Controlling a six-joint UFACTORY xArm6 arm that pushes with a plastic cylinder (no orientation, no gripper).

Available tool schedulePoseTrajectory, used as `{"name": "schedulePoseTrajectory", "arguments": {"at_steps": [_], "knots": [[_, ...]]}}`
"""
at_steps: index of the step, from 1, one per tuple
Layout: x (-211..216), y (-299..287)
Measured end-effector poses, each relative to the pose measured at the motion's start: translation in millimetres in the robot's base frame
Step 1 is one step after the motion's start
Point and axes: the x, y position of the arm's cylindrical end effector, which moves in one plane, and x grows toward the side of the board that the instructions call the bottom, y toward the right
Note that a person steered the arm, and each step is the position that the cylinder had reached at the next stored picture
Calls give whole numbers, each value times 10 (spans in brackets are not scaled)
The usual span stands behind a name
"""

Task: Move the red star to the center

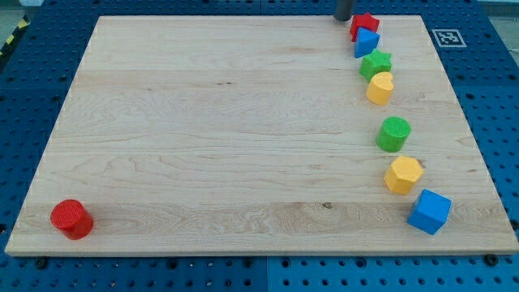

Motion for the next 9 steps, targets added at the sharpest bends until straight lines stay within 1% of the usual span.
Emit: {"name": "schedulePoseTrajectory", "arguments": {"at_steps": [1, 2, 3, 4, 5, 6, 7, 8, 9], "knots": [[2, 422], [162, 539], [330, 469], [330, 469], [337, 359], [346, 82], [541, -133], [912, -224], [1200, -555]]}}
